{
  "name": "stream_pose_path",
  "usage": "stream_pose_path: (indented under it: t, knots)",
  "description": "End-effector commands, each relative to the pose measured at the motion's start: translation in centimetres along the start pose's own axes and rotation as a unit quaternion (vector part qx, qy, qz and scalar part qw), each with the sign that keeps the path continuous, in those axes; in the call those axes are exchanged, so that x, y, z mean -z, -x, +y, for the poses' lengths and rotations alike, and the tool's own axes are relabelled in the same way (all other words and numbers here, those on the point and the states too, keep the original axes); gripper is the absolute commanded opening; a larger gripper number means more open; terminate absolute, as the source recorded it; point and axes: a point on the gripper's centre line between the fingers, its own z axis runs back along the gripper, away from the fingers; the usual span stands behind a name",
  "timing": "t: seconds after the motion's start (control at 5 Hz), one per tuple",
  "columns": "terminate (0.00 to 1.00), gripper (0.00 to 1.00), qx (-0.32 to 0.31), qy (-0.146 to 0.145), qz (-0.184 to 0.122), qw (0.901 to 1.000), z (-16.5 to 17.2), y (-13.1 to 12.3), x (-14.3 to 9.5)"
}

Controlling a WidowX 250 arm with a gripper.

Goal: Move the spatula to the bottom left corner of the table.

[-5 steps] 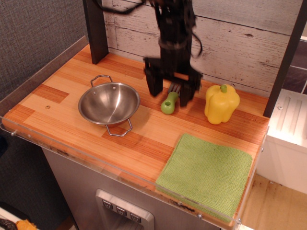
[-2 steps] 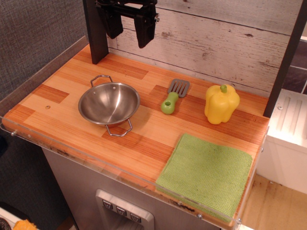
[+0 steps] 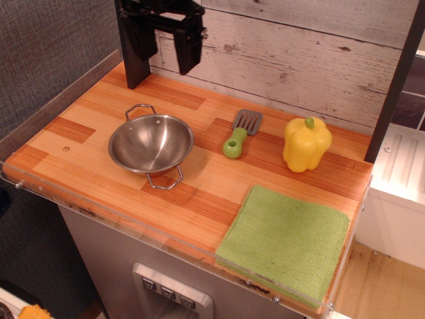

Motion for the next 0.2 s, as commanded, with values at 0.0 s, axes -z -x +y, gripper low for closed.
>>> stream_pose_path:
  t: [0.0]
  knots:
    - [1.0, 1.0, -0.001, -0.01, -0.026, 0.9996, 0.11, 0.8, -2.31]
